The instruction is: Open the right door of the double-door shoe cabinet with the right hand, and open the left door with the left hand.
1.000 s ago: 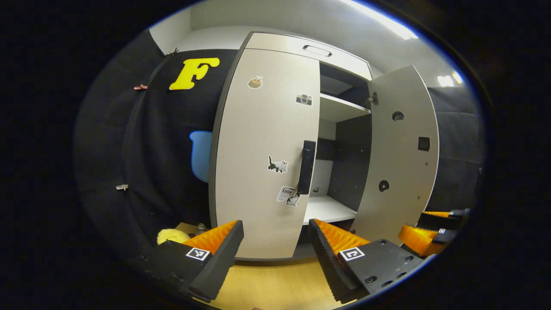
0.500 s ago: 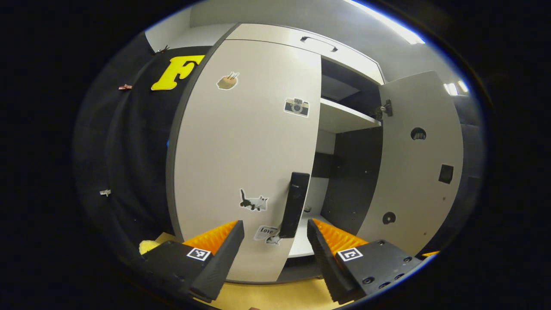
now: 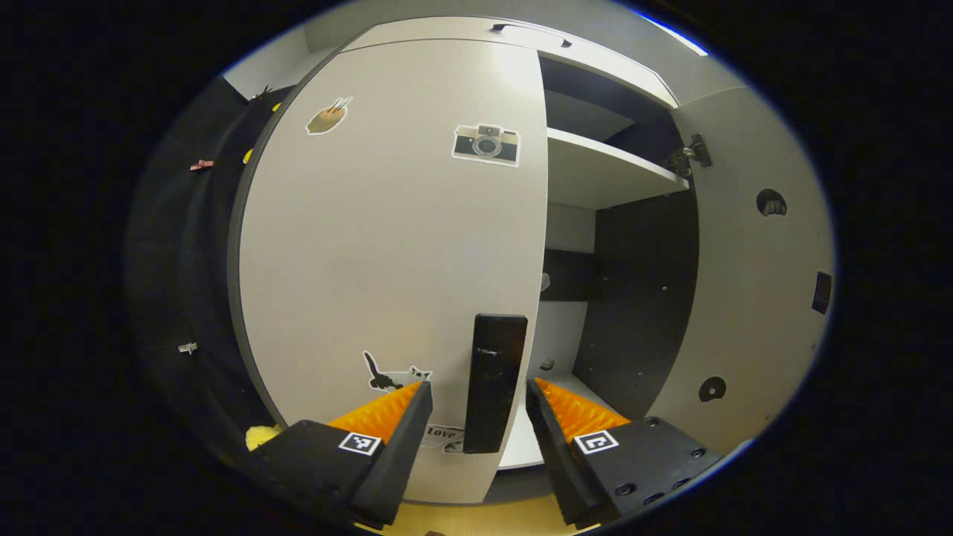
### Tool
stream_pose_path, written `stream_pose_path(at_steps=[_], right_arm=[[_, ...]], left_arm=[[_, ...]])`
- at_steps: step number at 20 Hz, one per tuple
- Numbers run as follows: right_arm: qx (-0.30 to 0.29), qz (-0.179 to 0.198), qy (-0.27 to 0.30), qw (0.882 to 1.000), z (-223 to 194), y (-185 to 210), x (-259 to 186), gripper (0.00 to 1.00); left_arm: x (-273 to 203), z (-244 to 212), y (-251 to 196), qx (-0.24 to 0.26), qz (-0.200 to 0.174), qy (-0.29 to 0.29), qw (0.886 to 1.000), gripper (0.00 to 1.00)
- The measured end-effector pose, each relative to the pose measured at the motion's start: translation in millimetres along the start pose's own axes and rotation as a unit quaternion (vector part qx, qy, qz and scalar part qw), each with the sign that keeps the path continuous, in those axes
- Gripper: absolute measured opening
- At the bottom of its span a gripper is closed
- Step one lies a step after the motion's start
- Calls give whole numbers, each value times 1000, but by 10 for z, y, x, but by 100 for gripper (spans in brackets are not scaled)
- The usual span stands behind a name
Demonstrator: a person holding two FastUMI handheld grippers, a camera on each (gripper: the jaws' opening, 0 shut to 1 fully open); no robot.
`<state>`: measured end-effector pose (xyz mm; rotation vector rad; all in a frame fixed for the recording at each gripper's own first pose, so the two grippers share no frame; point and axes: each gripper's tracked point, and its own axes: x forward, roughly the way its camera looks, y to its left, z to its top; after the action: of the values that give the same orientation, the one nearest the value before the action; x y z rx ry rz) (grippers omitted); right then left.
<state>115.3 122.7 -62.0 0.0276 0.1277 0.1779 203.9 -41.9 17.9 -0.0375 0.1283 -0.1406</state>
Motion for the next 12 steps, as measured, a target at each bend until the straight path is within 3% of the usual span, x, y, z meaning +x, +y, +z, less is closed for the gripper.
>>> stream_pose_path(at_steps=[7,8,12], right_arm=[[6,24,4,1000,-50,-10,104,99],[6,26,4,1000,-55,-16,115,99],[7,29,5,1000,-59,-38,139,99]], left_arm=[[142,27,-79,-10,14,2,1000,51],[145,29,-87,-12,17,2,1000,41],[140,24,-88,-3,24,-3,1000,35]])
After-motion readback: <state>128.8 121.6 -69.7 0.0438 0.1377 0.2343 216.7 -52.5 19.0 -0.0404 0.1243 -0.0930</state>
